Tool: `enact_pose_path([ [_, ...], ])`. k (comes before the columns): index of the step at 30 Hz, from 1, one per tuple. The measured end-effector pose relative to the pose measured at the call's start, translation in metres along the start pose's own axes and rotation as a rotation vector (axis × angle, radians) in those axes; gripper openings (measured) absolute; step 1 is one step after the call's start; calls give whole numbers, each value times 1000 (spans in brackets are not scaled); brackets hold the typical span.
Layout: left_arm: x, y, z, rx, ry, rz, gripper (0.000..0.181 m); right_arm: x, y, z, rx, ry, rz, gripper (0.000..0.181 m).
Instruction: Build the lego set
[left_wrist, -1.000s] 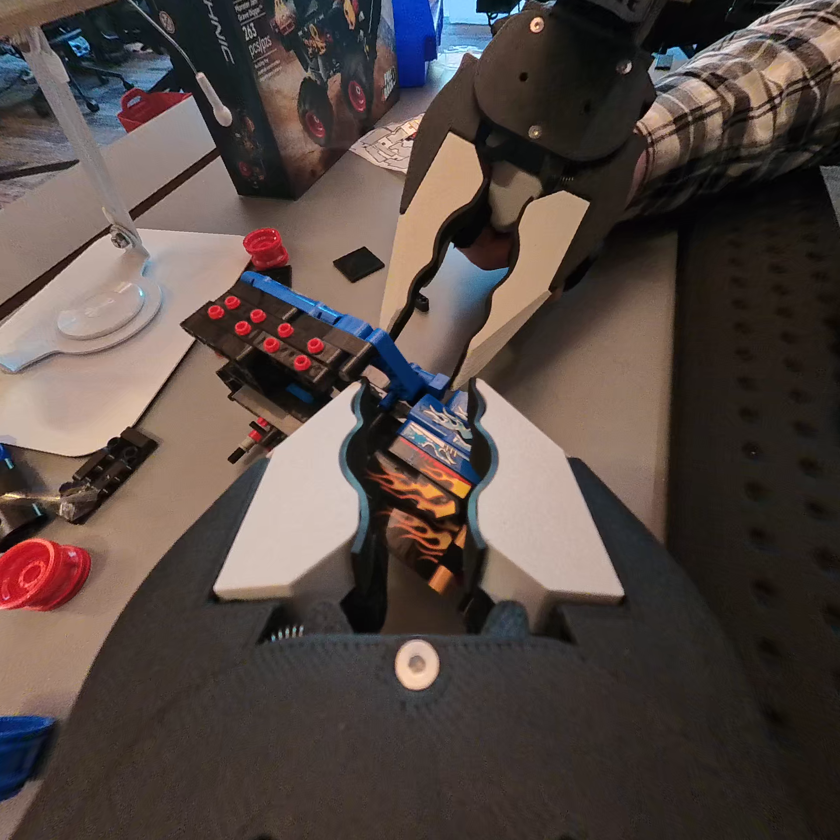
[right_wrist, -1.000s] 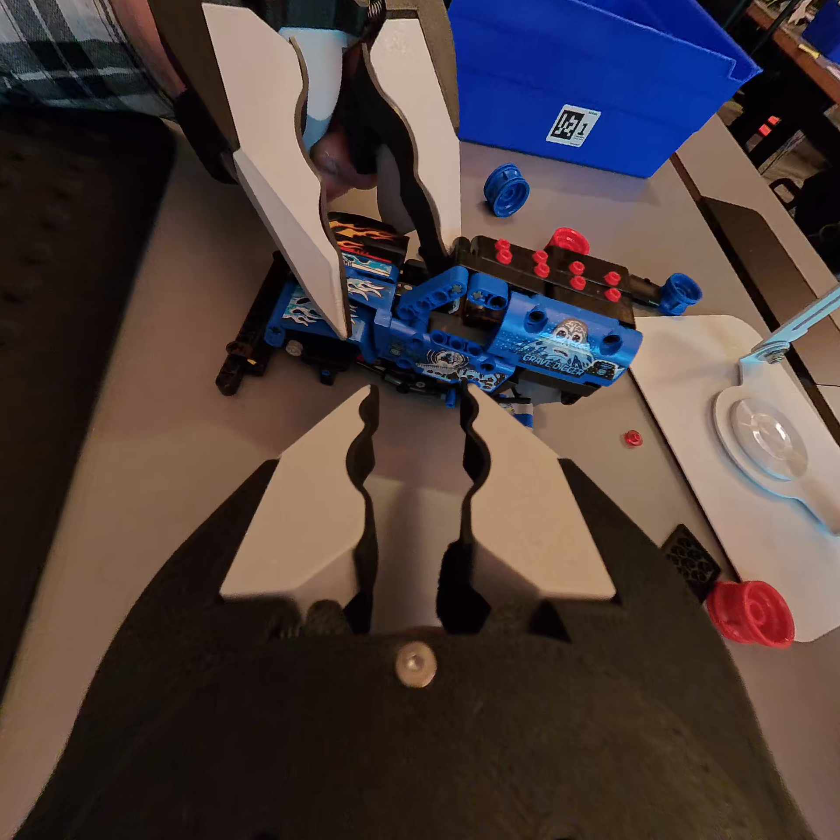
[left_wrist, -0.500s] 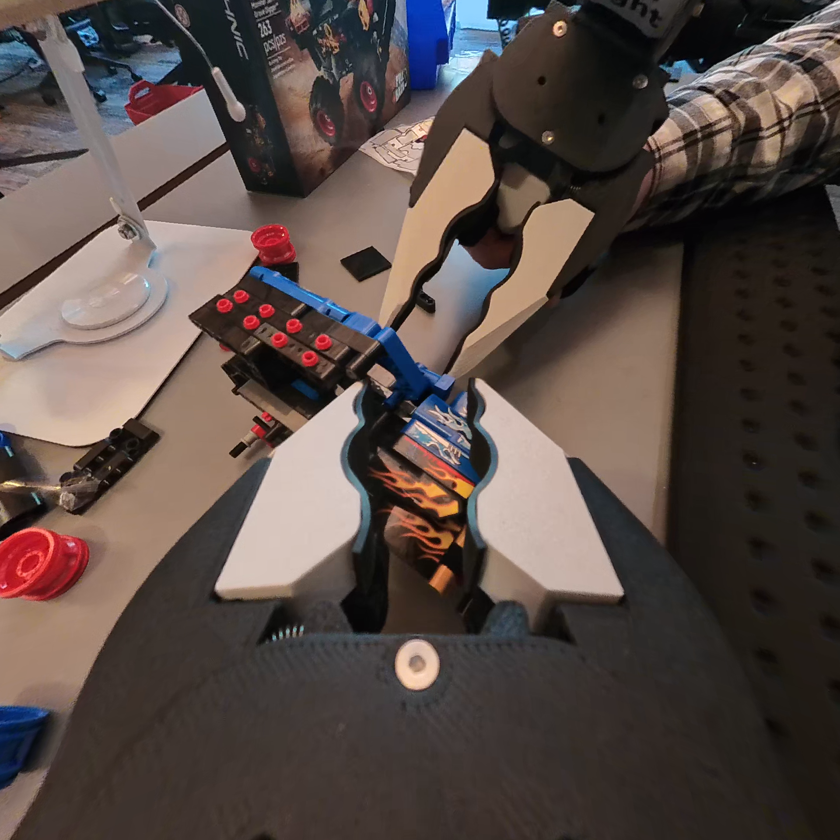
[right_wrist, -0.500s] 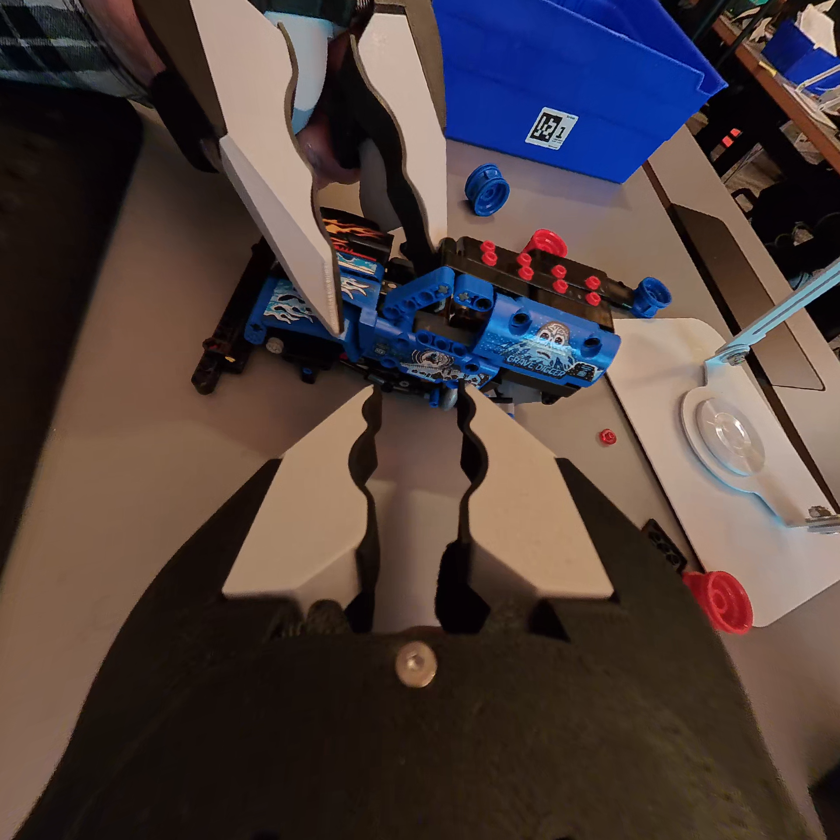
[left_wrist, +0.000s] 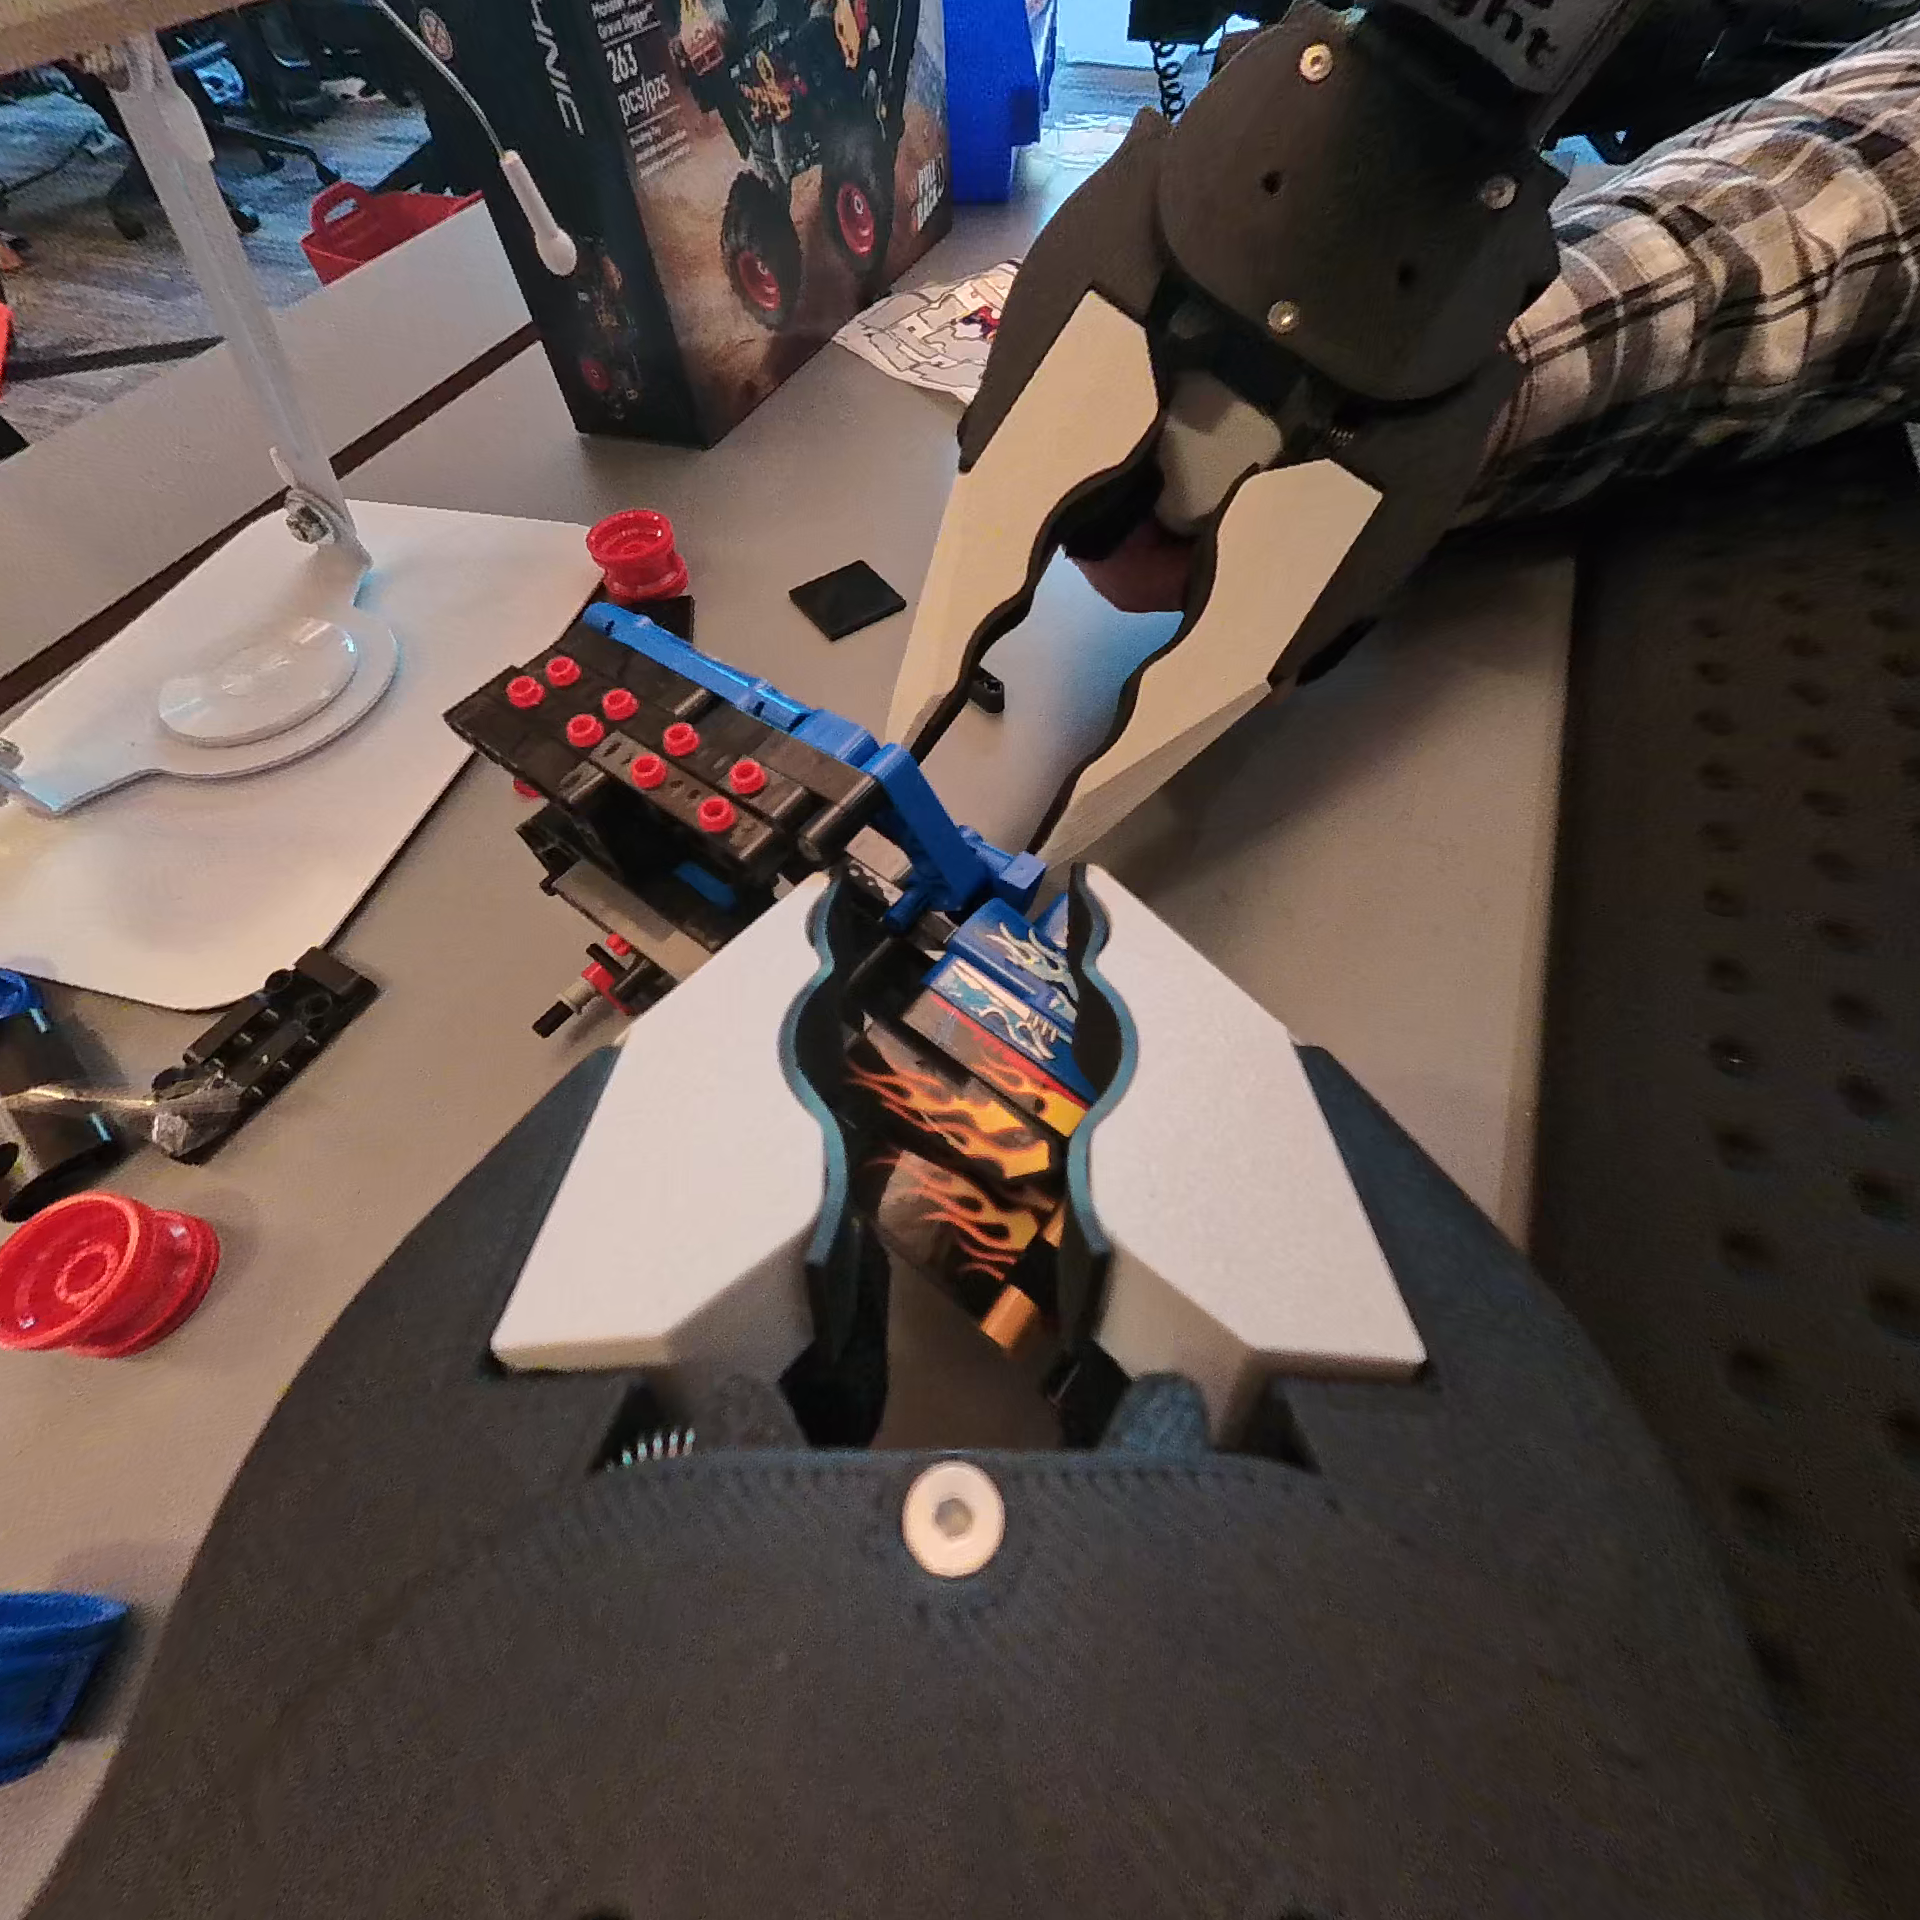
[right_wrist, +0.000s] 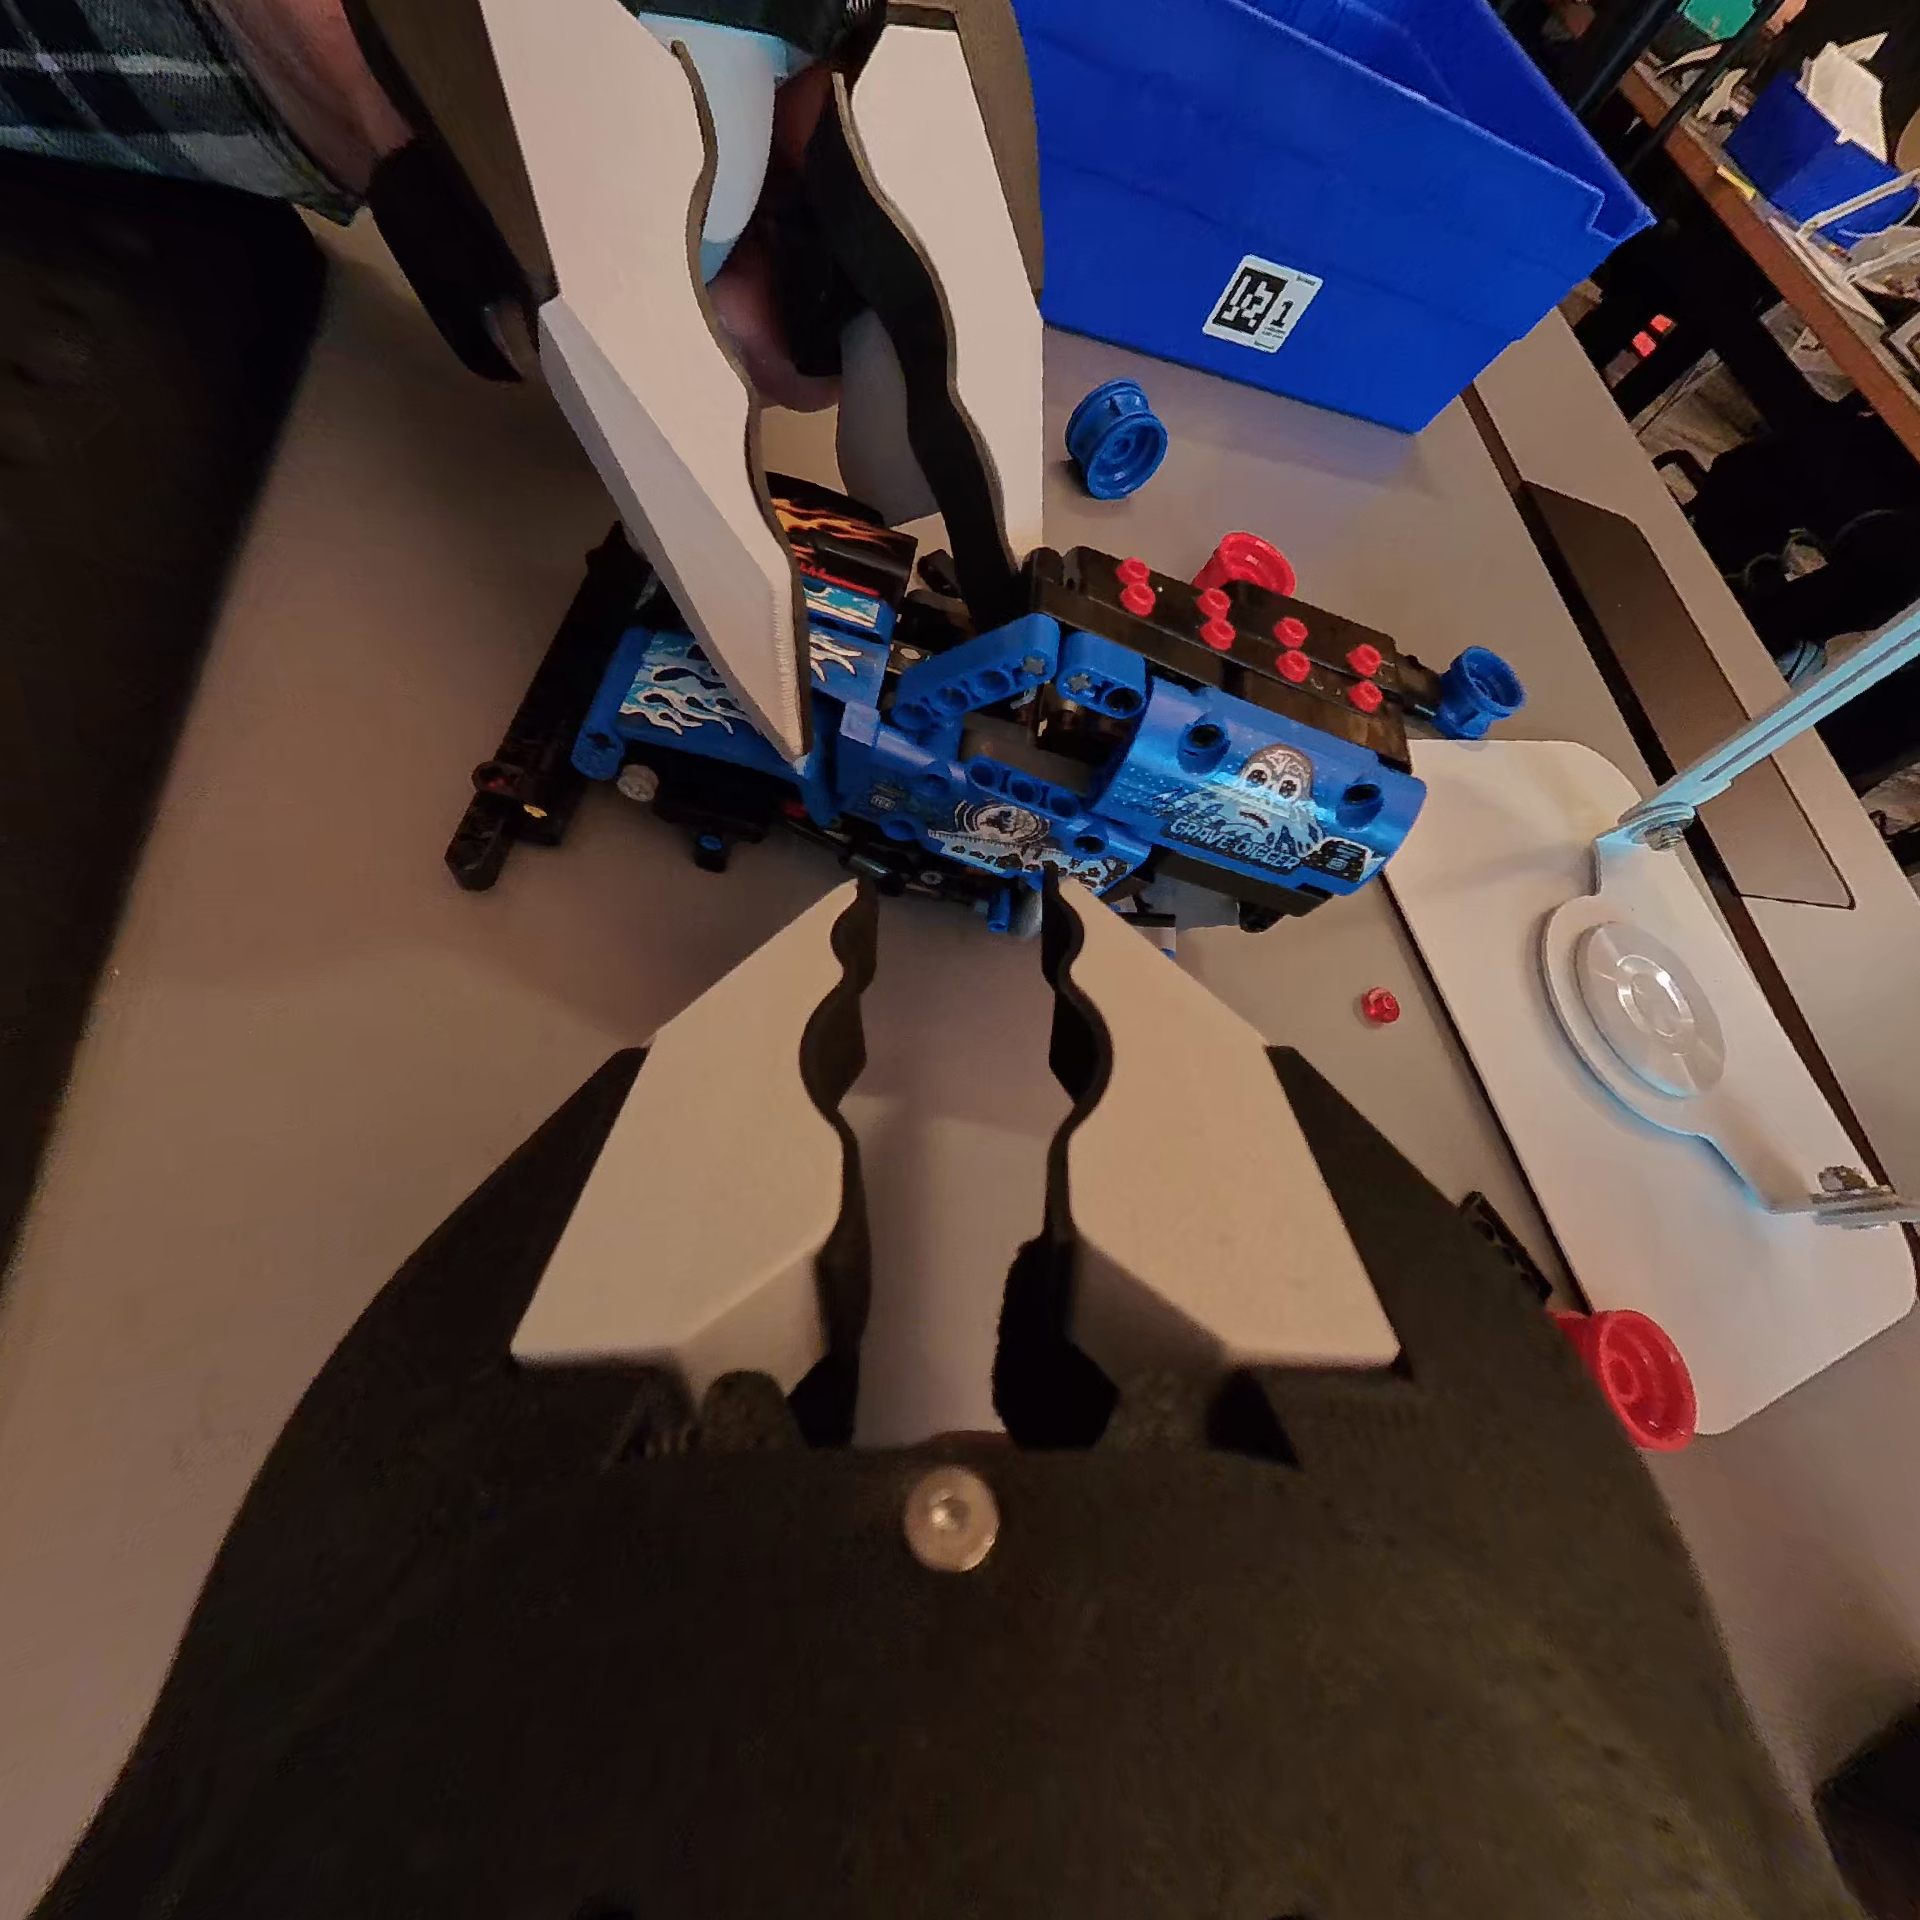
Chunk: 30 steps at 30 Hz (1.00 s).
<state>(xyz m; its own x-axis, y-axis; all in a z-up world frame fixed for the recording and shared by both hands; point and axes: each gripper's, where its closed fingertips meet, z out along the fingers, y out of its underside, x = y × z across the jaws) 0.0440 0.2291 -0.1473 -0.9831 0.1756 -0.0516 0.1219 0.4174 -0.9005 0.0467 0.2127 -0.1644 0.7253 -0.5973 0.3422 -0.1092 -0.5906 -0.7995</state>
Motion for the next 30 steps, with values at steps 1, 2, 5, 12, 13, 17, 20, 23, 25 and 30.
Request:
enact_pose_path([
  [1, 0, 0, 0, -1, -1, 1, 40, 0, 0, 0, 0, 1, -2, 30],
  [2, 0, 0, 0, -2, -3, 2, 40, 0, 0, 0, 0, 3, -3, 30],
  [5, 0, 0, 0, -4, -5, 5, 40, 1, 1, 0, -4, 7, -6, 30],
  [12, -1, 1, 0, -3, -6, 2, 40, 1, 1, 0, -3, 9, -9, 29],
  [13, -1, 1, 0, -3, -6, 2, 40, 1, 1, 0, -3, 10, -9, 29],
  [17, -1, 1, -1, -2, -6, 2, 40, 2, 1, 0, -2, 11, -9, 29],
  [20, -2, 1, -1, -2, -7, 1, 40, 1, 1, 0, -2, 10, -9, 29],
  [23, -2, 2, -3, -5, -8, 7, 40, 1, 1, -1, -1, 12, -12, 28],
  [25, -1, 0, -6, 12, 5, -1, 40, 1, 0, -1, 2, 12, -10, 28],
  [30, 1, -1, -11, 23, 20, -3, 33, 0, -4, -3, 16, 8, -6, 26],
])
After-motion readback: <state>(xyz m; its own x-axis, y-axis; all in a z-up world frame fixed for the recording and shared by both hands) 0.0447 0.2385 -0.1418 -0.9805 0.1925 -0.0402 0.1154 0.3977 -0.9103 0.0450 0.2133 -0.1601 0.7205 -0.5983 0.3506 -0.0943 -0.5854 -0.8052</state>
